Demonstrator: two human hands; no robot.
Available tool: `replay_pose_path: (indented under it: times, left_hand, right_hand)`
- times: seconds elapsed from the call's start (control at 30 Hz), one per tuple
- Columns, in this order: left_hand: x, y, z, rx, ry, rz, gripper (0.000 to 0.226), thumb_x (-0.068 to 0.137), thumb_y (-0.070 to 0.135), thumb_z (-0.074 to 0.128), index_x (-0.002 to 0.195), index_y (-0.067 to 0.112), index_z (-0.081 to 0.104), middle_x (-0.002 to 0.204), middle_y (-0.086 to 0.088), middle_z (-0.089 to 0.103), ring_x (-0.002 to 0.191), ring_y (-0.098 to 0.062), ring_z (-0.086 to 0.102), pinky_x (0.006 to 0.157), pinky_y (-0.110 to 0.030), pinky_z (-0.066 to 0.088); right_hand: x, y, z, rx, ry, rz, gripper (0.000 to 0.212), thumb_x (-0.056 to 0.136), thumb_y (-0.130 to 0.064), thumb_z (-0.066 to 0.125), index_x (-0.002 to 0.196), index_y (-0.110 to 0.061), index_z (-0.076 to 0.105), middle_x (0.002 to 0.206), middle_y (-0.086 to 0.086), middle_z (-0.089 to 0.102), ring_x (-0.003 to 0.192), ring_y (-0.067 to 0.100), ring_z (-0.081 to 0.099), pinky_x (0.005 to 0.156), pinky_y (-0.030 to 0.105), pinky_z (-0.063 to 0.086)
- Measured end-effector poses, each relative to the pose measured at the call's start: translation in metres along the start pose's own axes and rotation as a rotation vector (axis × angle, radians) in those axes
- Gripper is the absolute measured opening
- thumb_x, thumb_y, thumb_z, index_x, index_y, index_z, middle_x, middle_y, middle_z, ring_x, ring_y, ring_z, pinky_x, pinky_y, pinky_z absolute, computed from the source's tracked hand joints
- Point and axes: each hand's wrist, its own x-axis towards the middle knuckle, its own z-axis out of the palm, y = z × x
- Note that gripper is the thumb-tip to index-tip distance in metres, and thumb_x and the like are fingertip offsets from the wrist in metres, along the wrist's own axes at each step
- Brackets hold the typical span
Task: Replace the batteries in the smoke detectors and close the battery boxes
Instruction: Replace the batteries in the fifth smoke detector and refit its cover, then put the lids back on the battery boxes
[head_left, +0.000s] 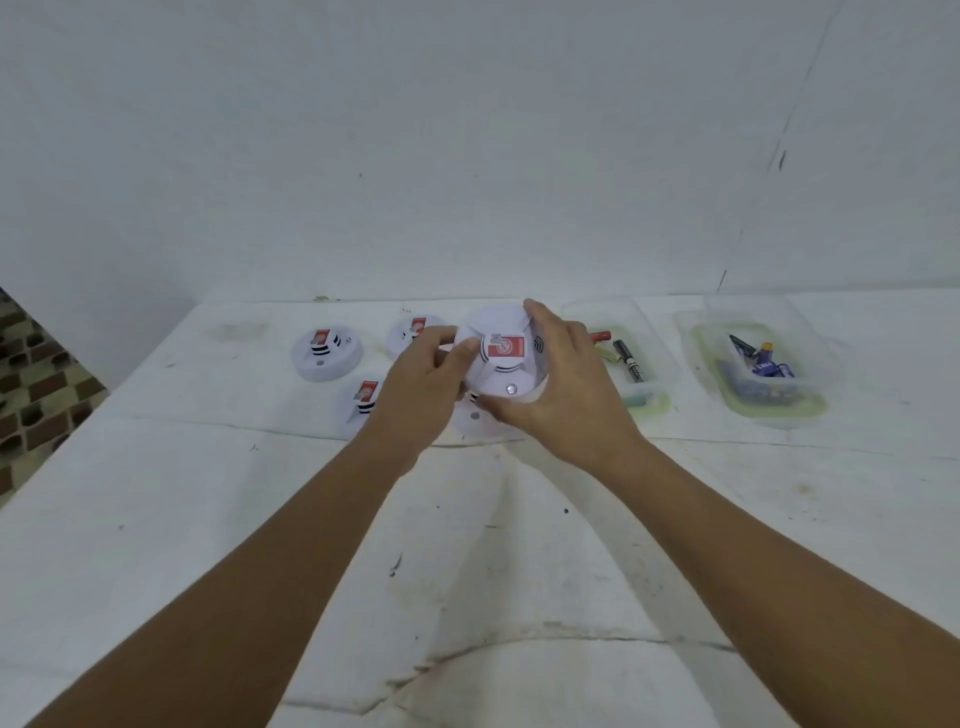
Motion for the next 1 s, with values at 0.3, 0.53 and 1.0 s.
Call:
replay_pose_path:
  times: [0.3, 0.53, 1.0]
  left_hand:
    - [0.106, -0.002, 0.008, 0.067, -0.011, -0.164, 0.022, 0.103, 0.028, 0.062, 0.099, 0.007, 0.067, 0.085, -0.007, 0.065, 0.07, -0.022, 0.059, 0.078, -0.038, 0.055]
    - [0.158, -0.014, 0.028, 0.311, -0.065, -0.246, 0.035, 0.099, 0.017, 0.063, 0.07, 0.01, 0.044, 0.069, -0.011, 0.046, 0.074, -0.032, 0.051, 0.069, -0.037, 0.043]
    - [0.154, -0.013, 0.035, 0.696, -0.112, -0.103, 0.008, 0.09, 0.002, 0.062, 0.09, 0.01, 0.062, 0.104, -0.024, 0.076, 0.093, -0.037, 0.076, 0.077, -0.041, 0.058]
  right_hand:
    - [0.075, 0.01, -0.005, -0.324, -0.055, 0.071, 0.051, 0.097, -0.034, 0.07, 0.144, -0.02, 0.056, 0.139, 0.009, 0.05, 0.131, 0.031, 0.043, 0.108, 0.039, 0.039]
    - [0.089, 0.034, -0.004, -0.458, -0.042, 0.118, 0.039, 0.105, -0.032, 0.056, 0.143, -0.023, 0.06, 0.134, 0.007, 0.053, 0.125, 0.031, 0.046, 0.102, 0.043, 0.044]
    - [0.072, 0.043, -0.008, -0.478, -0.043, 0.129, 0.037, 0.105, -0.036, 0.055, 0.139, -0.028, 0.063, 0.127, 0.005, 0.057, 0.119, 0.029, 0.052, 0.099, 0.044, 0.045]
